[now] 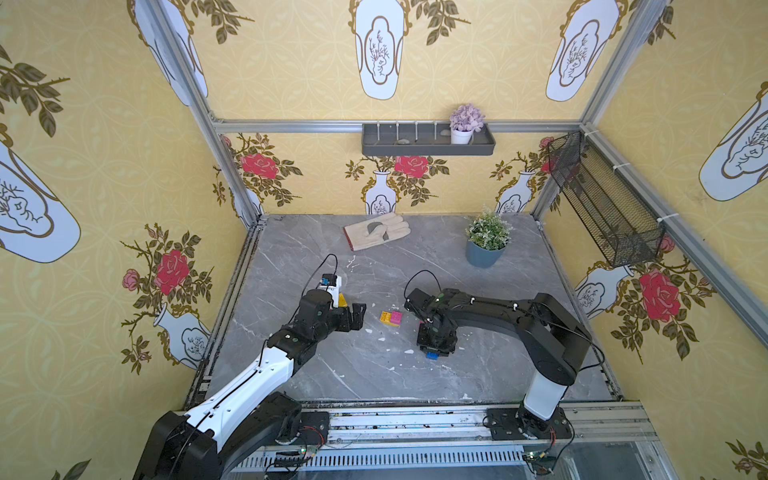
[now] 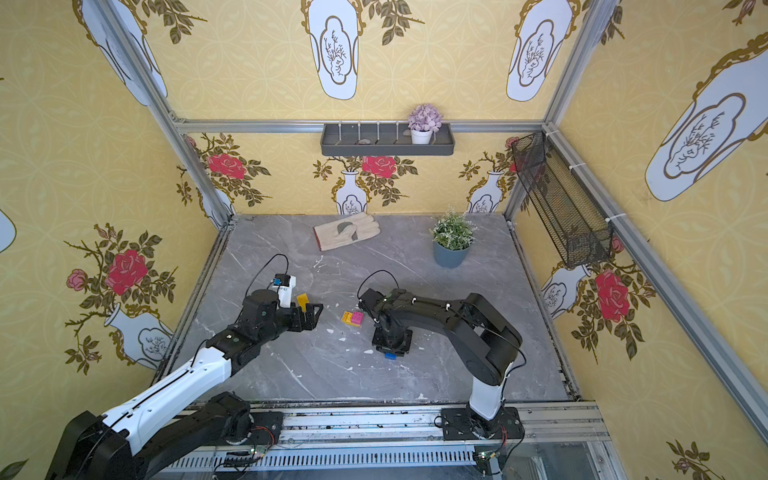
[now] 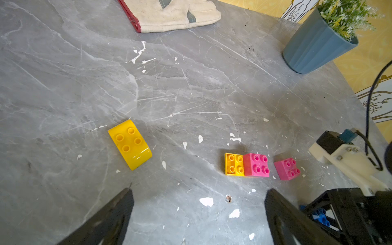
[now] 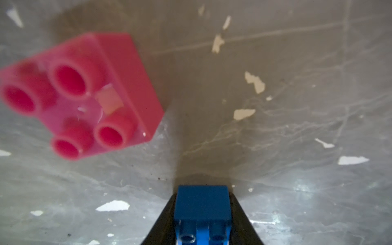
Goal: Assemble the letter s with lego
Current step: Pick up the lego brick from the center of the board, then assemble the lego brick with the lego brick.
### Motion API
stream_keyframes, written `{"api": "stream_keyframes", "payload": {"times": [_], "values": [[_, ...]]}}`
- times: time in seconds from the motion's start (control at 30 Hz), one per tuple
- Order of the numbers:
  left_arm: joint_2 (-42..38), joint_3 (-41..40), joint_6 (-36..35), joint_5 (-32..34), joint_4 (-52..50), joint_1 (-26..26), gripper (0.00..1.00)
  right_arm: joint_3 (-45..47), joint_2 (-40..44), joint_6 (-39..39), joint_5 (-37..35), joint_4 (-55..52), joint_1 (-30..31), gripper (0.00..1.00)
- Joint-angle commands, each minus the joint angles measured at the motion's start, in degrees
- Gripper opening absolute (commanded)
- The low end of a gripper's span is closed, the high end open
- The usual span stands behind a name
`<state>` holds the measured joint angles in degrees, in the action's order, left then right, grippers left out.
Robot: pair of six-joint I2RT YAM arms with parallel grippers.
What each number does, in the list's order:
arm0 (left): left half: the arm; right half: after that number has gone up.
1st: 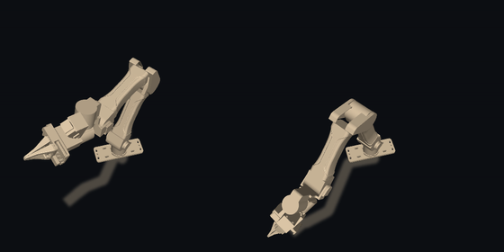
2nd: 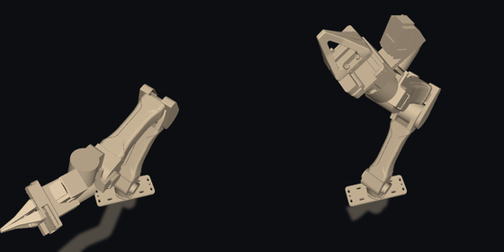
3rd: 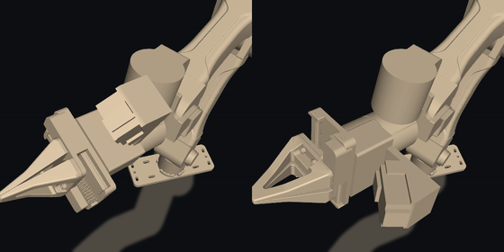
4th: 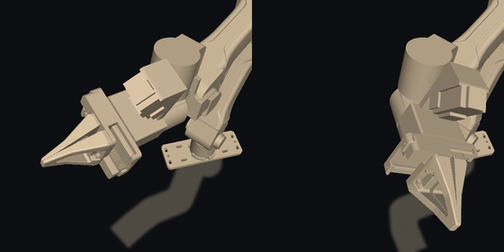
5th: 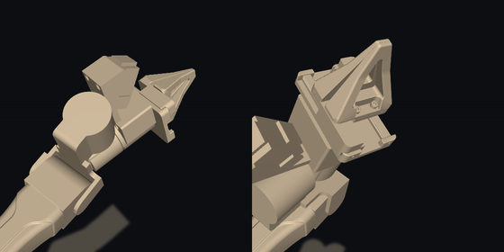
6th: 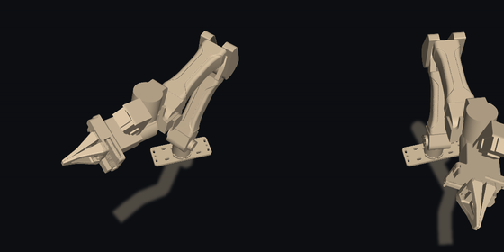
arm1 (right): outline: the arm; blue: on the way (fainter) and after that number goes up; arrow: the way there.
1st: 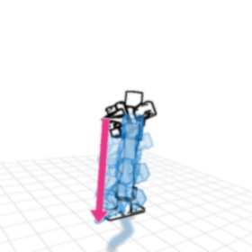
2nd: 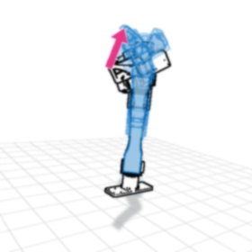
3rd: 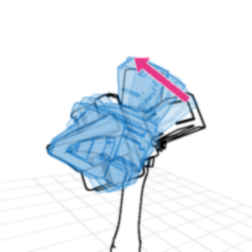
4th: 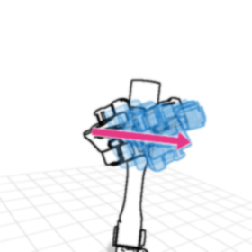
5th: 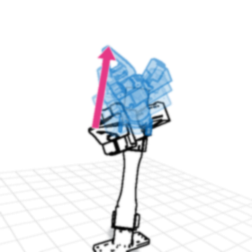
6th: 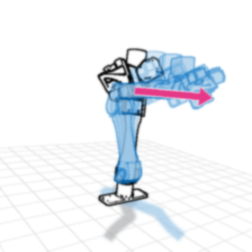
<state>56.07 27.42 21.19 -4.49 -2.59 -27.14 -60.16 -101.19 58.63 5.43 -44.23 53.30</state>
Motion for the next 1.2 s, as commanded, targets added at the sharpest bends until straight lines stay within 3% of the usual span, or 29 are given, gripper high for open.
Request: {"api": "stream_keyframes", "payload": {"times": [0.0, 0.17, 0.4, 0.63, 0.77, 0.97, 1.17], "values": [[0.01, -0.17, -0.33, 0.09, 0.48, -0.06, 0.99, 1.93, 0.77, -1.88, -1.24, 1.75, -0.82, 0.36], [0.17, -0.21, -0.24, 0.30, 0.56, -0.02, 0.99, 1.28, 1.33, -3.44, -1.88, 0.57, -1.18, 0.19], [-0.16, -0.26, -0.19, 0.10, 0.79, -0.02, 0.99, -10.46, 4.70, -16.62, -3.99, -7.24, -3.41, 0.18], [-0.98, -0.39, -0.19, 0.32, 1.36, -0.02, 0.99, -19.51, 3.05, -38.58, 3.46, -12.47, -11.01, 0.21], [-2.34, -0.61, -0.08, 1.03, 1.35, -0.02, 0.99, -26.43, -1.64, -45.17, 7.17, -17.21, -14.80, 0.15], [-3.90, -0.70, 0.14, 2.15, 0.75, -0.08, 0.99, -35.40, -9.56, -44.30, 5.47, -22.86, -15.95, 0.13], [-4.33, -0.70, 0.21, 2.99, 0.48, -0.02, 0.99, -35.90, -12.34, -33.04, 2.46, -22.95, -13.15, 0.14]]}}
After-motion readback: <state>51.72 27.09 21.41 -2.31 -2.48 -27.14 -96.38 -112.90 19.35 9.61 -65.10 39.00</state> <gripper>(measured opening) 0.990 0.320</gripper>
